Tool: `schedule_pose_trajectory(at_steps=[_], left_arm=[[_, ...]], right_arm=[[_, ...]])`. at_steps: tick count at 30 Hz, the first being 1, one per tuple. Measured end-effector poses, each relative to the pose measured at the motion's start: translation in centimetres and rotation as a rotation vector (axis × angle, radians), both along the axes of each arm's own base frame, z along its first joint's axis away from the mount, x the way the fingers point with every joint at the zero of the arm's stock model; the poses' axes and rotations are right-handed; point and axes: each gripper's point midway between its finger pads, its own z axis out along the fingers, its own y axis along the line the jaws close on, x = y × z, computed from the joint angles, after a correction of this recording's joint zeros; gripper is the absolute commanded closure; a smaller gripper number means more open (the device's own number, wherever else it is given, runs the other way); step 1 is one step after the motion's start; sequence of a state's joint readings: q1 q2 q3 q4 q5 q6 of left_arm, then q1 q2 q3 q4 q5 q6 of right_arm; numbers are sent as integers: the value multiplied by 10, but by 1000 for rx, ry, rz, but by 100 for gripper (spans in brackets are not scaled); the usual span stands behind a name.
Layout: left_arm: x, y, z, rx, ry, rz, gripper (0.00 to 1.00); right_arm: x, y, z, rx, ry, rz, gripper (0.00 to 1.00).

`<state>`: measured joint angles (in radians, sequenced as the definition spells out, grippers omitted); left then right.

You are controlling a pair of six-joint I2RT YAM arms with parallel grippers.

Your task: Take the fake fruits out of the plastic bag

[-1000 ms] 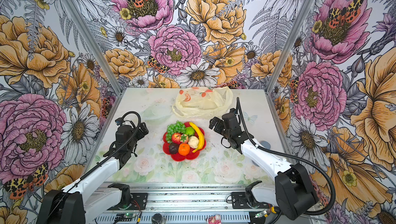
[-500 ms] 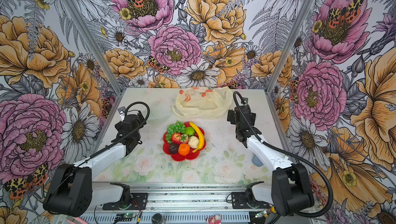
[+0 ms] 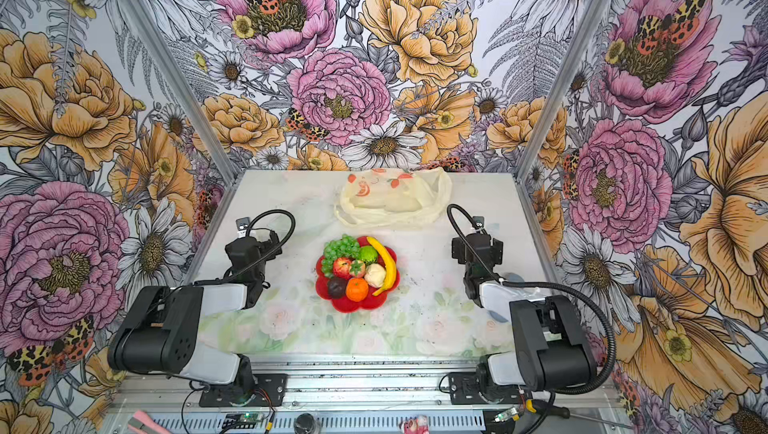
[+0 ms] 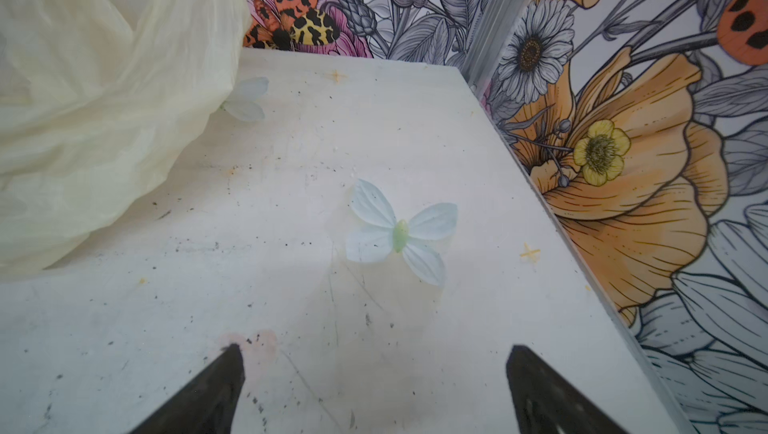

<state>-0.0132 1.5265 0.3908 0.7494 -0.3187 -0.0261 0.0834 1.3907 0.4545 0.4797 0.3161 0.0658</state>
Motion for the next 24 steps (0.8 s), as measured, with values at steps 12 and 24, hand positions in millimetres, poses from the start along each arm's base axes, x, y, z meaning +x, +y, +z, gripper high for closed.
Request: schedule_pose_trajectory(at_steps=[12, 24], left_arm=[[7, -16, 12, -22, -87, -102, 1], [9, -17, 17, -22, -108, -106, 1]], right_arm=[[7, -13, -17, 76, -100, 33, 1], [9, -18, -6, 70, -146, -10, 1]])
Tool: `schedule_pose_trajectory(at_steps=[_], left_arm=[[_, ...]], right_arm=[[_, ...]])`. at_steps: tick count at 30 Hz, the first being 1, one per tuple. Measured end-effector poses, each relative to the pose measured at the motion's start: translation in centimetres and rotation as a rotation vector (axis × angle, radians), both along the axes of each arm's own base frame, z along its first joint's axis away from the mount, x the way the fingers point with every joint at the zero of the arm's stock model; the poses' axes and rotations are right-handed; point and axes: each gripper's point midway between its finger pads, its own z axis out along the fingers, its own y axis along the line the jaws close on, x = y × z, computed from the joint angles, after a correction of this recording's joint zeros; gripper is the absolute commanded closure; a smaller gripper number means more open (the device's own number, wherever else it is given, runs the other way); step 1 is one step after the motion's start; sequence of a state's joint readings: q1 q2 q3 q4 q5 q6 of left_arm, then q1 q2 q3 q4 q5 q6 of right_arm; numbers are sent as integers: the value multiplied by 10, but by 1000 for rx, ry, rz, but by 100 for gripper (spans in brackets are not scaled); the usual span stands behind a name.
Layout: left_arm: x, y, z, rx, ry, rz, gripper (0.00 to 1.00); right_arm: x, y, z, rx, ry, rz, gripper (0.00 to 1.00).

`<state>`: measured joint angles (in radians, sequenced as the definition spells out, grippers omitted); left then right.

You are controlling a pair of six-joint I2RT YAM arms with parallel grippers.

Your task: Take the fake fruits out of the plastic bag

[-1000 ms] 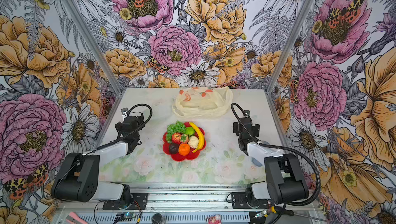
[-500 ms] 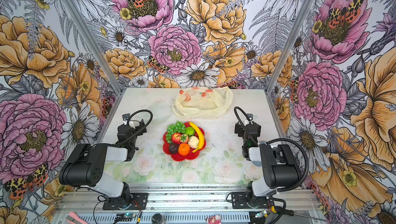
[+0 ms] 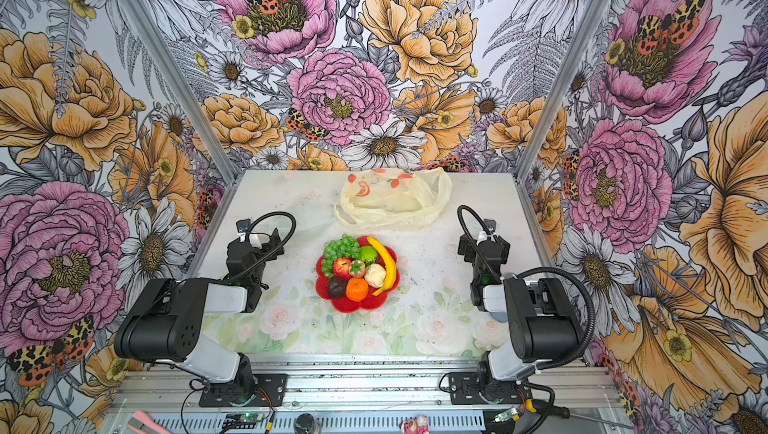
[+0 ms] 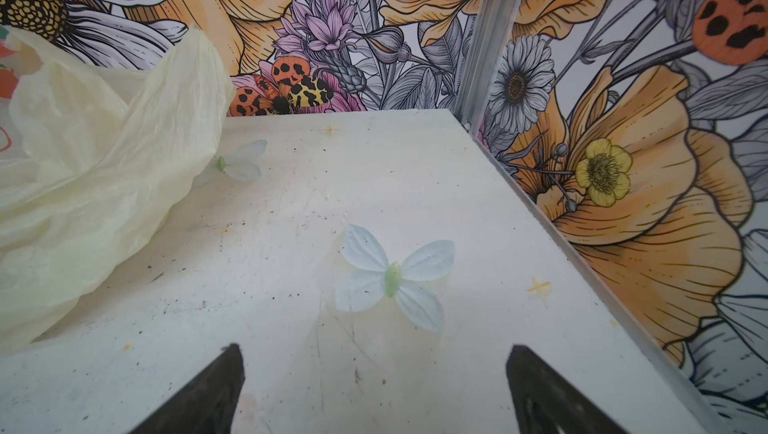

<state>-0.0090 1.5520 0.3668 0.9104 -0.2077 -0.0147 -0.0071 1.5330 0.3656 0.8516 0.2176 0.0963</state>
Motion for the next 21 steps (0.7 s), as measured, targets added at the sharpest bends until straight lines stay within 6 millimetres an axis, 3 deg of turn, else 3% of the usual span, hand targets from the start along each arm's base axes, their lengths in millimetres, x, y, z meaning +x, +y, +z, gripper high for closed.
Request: schedule_pose_trajectory(at_steps=[21], left_arm=[[0, -1, 0, 0, 0, -2, 1]], right_arm=[[0, -1, 1, -2, -6, -6, 0]])
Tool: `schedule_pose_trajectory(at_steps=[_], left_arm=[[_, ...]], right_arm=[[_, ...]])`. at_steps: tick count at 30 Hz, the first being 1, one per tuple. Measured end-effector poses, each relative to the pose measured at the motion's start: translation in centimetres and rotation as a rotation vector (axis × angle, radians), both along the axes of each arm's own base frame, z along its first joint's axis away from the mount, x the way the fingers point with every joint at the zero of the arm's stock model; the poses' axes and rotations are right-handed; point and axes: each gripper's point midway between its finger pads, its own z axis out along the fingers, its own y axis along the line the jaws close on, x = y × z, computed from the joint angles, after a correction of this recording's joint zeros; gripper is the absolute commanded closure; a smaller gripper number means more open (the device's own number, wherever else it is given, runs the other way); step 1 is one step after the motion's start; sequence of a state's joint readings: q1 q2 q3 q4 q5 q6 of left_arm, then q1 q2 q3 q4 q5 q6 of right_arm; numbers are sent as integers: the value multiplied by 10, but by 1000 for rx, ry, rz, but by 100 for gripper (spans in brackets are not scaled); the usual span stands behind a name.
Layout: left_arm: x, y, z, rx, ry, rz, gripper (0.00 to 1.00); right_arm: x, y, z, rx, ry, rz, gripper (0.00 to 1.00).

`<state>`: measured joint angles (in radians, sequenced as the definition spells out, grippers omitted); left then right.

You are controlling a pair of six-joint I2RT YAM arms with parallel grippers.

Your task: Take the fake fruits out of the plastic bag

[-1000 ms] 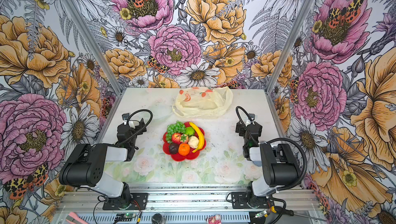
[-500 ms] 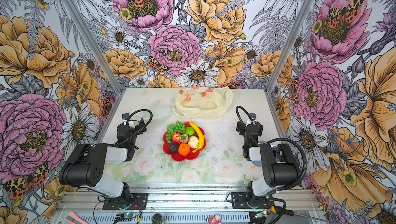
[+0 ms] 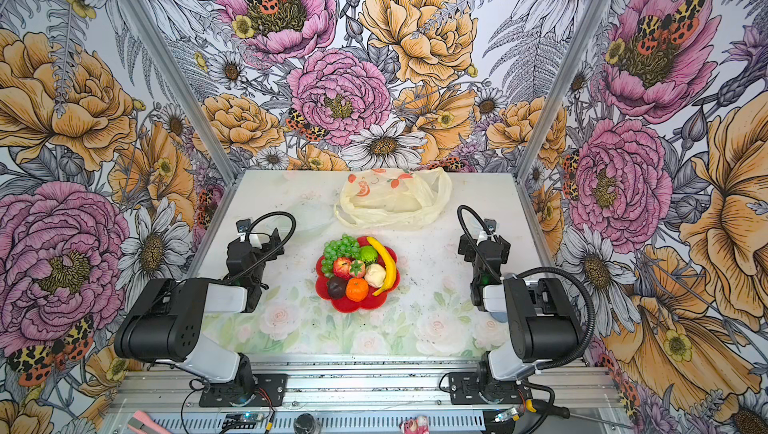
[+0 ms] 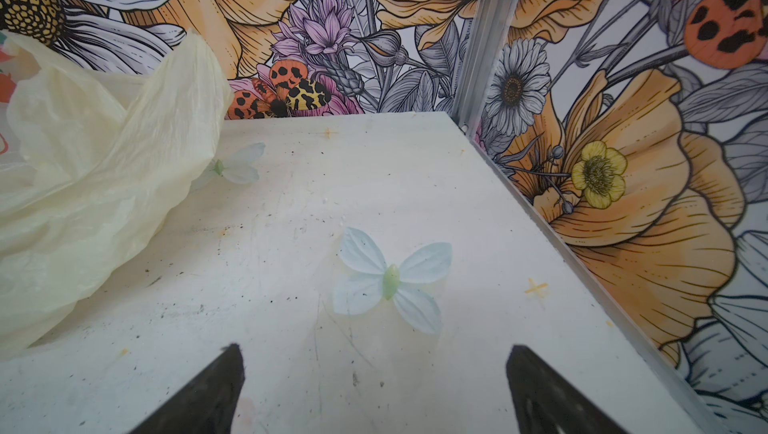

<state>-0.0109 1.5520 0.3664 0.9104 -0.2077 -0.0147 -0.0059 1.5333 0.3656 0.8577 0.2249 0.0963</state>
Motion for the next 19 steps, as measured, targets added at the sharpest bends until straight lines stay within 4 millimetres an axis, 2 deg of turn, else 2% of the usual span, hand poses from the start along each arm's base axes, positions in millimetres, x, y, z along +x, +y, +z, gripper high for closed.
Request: schedule_pose_trajectory(at_steps=[19], left_arm=[[0, 0, 0, 0, 0, 0, 1]], right_arm=[[0, -1, 0, -2, 0, -7, 1]])
